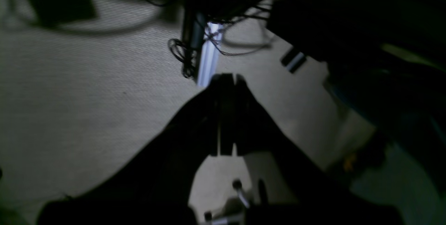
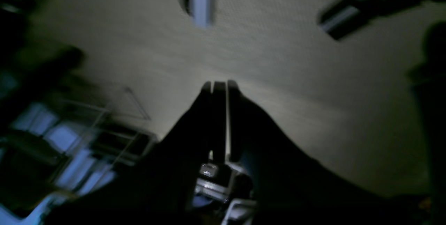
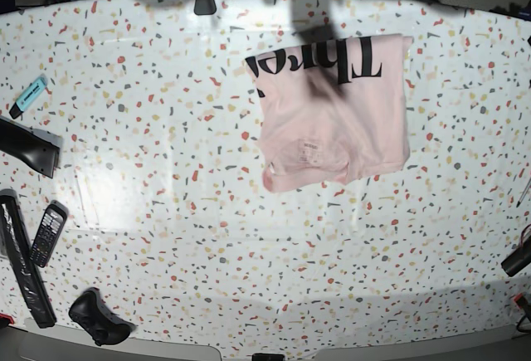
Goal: Fold the T-shirt properly
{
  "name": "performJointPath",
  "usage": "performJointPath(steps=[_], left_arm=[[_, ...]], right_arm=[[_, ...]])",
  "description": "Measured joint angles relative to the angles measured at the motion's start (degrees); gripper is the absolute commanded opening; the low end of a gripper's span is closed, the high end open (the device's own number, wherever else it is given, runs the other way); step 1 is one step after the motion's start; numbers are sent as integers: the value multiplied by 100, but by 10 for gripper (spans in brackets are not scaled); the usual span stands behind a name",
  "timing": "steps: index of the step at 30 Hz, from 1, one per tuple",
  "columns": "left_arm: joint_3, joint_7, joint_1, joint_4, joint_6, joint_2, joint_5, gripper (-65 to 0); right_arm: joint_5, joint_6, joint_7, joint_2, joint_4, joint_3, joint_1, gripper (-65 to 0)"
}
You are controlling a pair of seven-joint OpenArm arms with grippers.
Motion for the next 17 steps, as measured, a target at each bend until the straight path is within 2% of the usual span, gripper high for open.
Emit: performJointPath(steps=[2, 3, 4, 10, 14, 15, 17], left_arm=[[-4, -232, -98, -162, 446, 7, 90, -649], [-4, -232, -166, -232, 566, -2, 107, -648], [-4, -236, -234, -297, 634, -7, 96, -642], [-4, -343, -640, -680, 605, 103, 83, -619], [-4, -476, -647, -745, 726, 306, 116, -619], [-4, -492, -660, -748, 844, 356, 225, -619], [-4, -490, -695, -748, 850, 431, 365, -619]], right_arm=[[20, -372, 341, -11, -269, -348, 184, -650], [42, -518, 413, -22, -376, -490, 289, -650], [44, -529, 400, -28, -463, -619, 400, -650], [643, -826, 400, -85, -787, -778, 841, -650], [645, -826, 498, -144, -787, -778, 868, -650], [645, -826, 481, -149, -787, -778, 868, -650], [645, -826, 481, -146, -789, -778, 866, -650]])
